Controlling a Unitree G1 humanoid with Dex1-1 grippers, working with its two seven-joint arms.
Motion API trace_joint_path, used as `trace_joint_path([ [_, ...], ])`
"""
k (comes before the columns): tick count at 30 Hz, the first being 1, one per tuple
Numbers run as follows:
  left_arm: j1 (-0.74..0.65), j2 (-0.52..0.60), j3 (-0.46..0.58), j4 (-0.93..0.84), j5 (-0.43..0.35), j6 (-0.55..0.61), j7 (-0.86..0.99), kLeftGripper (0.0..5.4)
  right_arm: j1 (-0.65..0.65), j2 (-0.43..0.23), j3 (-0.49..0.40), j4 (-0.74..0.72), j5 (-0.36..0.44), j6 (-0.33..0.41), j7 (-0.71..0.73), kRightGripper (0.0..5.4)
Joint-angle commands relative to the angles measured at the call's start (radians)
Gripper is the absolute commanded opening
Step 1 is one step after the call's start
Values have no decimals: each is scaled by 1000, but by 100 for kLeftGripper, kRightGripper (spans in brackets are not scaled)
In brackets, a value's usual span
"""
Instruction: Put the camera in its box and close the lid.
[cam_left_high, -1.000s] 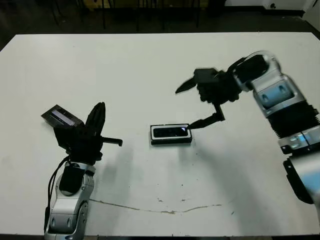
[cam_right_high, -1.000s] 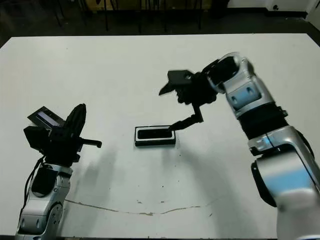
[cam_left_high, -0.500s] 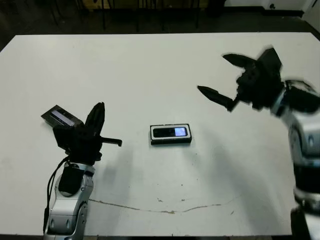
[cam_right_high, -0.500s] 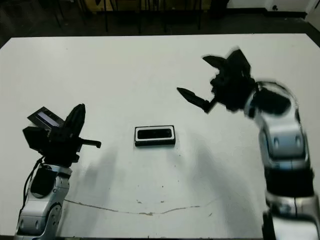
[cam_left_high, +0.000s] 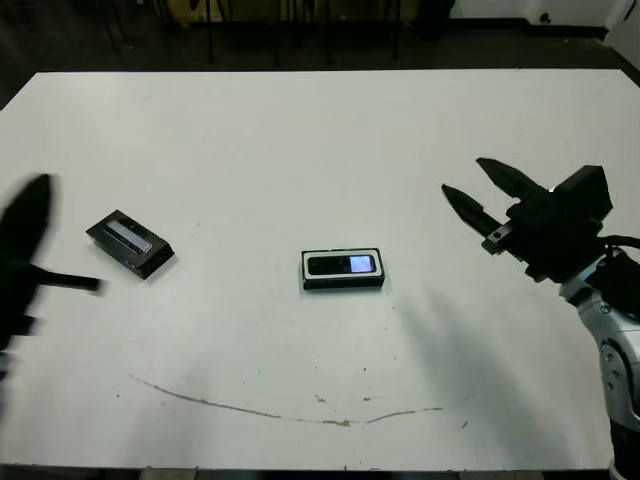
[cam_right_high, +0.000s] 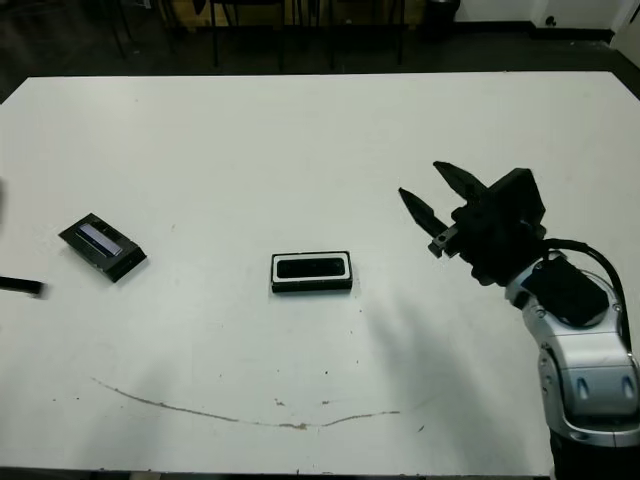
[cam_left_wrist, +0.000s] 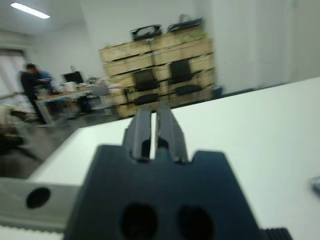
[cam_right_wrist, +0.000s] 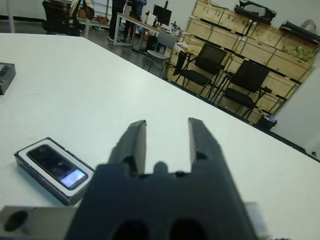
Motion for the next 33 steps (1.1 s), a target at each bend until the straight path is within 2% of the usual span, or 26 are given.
trace_joint_path([
  [1, -20, 84, 71, 76, -28, 73, -36, 0, 20, -2, 2, -7, 23, 5, -13, 95],
  [6, -44, 257, 62, 226, 10, 171, -137, 0, 19, 5, 5, -6, 47, 8, -35, 5],
  [9, -84, 361, -13, 352, 40, 182, -238, 0, 25, 13, 5, 0, 61, 1, -49, 2],
  [13, -215, 450, -162, 569, 86, 75, -402, 0, 25, 12, 5, 9, 72, -16, -58, 2],
  [15, -314, 482, -236, 639, 76, 143, -453, 0, 24, 12, 3, 11, 77, -16, -61, 2],
  [17, -414, 495, -303, 701, 61, 214, -498, 0, 23, 10, 2, 14, 83, -20, -61, 2],
  [22, -621, 485, -481, 850, 89, 332, -588, 0, 21, -3, -1, 9, 85, -11, -68, 2],
  [25, -683, 482, -603, 879, 160, 381, -590, 0, 21, -9, -6, -2, 94, 0, -72, 2],
  [29, -738, 453, -691, 1034, 210, 308, -671, 0, 25, -16, -11, -4, 102, -2, -74, 2],
  [33, -777, 434, -742, 1096, 268, 321, -670, 0, 28, -19, -14, -9, 105, 7, -83, 2],
])
